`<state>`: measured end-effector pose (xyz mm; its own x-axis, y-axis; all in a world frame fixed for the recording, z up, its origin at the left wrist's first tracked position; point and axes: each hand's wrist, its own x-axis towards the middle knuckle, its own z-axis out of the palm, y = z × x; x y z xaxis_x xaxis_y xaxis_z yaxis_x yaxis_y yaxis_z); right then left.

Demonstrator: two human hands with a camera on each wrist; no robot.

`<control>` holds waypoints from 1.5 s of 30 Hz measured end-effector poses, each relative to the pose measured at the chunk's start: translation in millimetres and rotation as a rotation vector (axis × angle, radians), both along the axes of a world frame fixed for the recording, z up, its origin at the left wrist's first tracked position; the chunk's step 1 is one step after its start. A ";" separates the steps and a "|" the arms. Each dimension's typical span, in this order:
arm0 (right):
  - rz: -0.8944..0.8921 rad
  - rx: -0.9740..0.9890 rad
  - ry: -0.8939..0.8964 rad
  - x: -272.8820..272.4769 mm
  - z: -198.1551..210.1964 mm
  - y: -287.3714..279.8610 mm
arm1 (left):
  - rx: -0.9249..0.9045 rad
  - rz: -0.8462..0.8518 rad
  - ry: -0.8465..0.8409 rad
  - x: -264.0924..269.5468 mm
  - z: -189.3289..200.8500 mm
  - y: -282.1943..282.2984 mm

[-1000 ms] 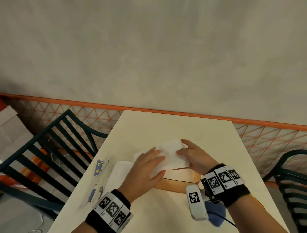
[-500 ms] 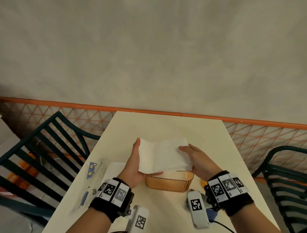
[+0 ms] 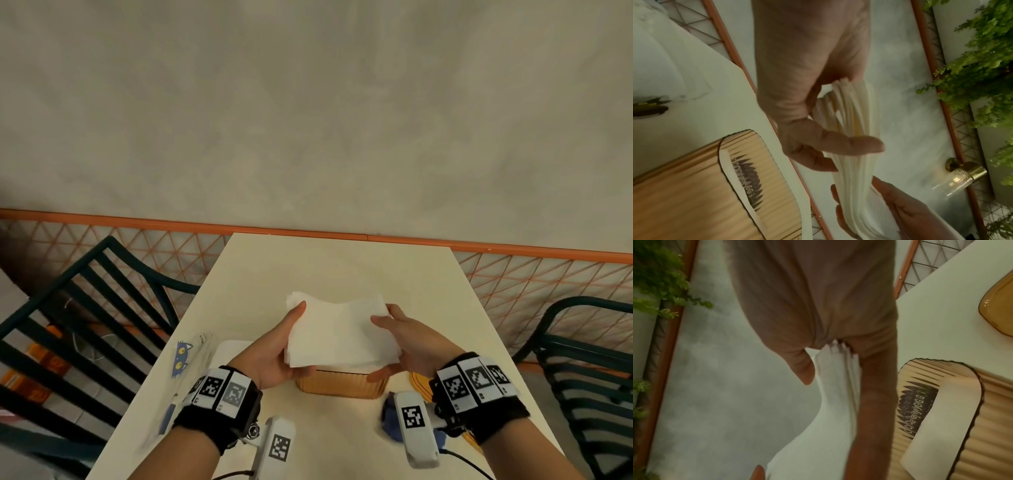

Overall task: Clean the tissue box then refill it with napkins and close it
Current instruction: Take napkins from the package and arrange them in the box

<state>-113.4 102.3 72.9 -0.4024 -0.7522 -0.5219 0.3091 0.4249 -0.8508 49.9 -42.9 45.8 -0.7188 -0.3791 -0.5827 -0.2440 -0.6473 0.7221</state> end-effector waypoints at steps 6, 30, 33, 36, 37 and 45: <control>-0.120 -0.050 -0.004 -10.3 -7.2 -1.4 | 0.038 -0.059 -0.004 -7.4 2.1 0.0; 0.177 0.631 0.743 -25.1 -67.7 -41.6 | -1.242 -0.435 -0.875 -74.7 -70.9 -27.3; 0.245 0.676 0.831 -23.0 -67.2 -46.6 | -1.335 -0.515 -0.914 -80.3 -72.4 -26.6; 0.305 0.679 0.942 -20.4 -68.8 -50.7 | -1.470 -0.497 -0.866 -80.1 -73.6 -23.6; 0.304 0.671 0.988 -19.3 -70.5 -51.1 | -1.555 -0.479 -0.824 -79.0 -73.7 -20.8; 0.603 0.663 1.101 -15.5 -89.5 -64.0 | -1.308 -0.695 -0.726 -95.3 -101.9 -19.6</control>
<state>-128.9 38.3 -16.6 -0.5389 -0.6955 -0.4752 -0.7395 0.6608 -0.1284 -45.4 -62.6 -56.1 -0.6872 -0.5953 -0.4165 -0.7186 0.6413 0.2690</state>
